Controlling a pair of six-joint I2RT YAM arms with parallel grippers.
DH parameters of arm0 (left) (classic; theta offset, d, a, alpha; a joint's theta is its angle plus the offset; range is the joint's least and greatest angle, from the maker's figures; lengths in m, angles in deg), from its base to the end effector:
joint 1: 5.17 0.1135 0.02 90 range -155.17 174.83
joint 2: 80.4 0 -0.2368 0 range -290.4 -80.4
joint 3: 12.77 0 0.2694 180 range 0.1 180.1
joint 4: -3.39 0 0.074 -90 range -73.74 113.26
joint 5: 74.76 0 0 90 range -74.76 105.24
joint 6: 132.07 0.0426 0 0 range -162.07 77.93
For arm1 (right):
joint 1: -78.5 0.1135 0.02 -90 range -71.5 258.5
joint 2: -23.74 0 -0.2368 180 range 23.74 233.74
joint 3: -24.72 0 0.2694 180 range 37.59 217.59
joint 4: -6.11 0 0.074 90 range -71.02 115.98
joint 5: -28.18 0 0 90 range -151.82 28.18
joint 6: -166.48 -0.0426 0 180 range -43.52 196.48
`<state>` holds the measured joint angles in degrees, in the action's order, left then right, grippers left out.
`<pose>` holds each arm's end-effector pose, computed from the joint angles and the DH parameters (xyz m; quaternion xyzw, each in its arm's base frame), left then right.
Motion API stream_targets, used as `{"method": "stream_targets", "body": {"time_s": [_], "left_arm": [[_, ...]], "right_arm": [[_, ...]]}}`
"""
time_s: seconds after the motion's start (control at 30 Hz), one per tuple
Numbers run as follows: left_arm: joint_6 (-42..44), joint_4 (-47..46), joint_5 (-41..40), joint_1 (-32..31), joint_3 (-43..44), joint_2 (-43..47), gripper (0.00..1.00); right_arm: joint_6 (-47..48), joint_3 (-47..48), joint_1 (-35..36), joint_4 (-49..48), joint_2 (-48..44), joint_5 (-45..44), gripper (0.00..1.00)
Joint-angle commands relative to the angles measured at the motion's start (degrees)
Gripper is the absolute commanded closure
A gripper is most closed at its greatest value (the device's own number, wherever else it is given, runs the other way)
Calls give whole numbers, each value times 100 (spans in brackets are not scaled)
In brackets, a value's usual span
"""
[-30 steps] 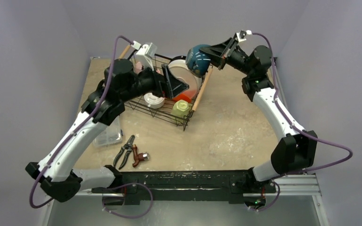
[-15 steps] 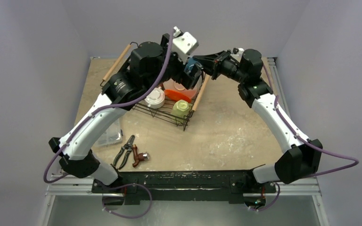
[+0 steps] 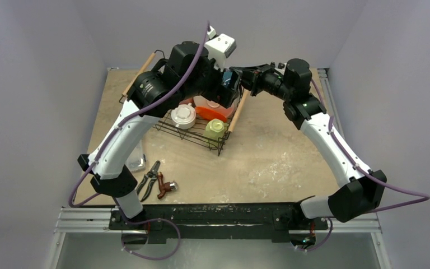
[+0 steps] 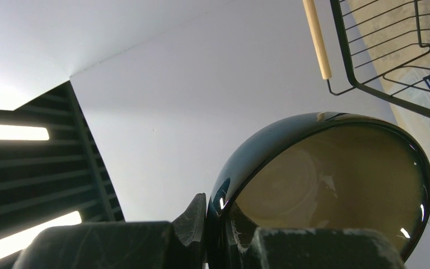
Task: Load the mixed dishes into the dish rack
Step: Turn the bowl upside down on the dish rack.
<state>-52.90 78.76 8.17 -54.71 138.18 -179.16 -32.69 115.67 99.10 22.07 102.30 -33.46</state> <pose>0.2169 -0.2462 0.5146 0.2441 0.7973 -0.2318 0.5009 0.3181 0.1412 0.3965 0.3733 0.6229 0.6769 0.1201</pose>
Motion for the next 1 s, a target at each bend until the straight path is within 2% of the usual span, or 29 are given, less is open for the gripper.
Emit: {"method": "stream_targets", "body": {"time_s": [0.0,0.2,0.3,0.57,0.83,0.97], "left_arm": [[-312,204,-85,-12,-212,-12,3],[-287,442,-140,-16,97,-386,7],[-130,456,-513,-59,-32,-358,8],[184,563,-1020,-73,-61,-276,0],[202,567,-651,-65,-110,-413,0],[453,423,-612,-65,-114,-430,8]], "right_arm": [[-291,462,142,-415,-178,-179,100],[-346,522,275,-362,-104,-250,100],[-338,552,295,-322,-72,-226,100],[-442,439,346,-383,-80,-173,100],[-587,392,397,-627,-30,-147,100],[-597,390,429,-693,8,-106,100]]}}
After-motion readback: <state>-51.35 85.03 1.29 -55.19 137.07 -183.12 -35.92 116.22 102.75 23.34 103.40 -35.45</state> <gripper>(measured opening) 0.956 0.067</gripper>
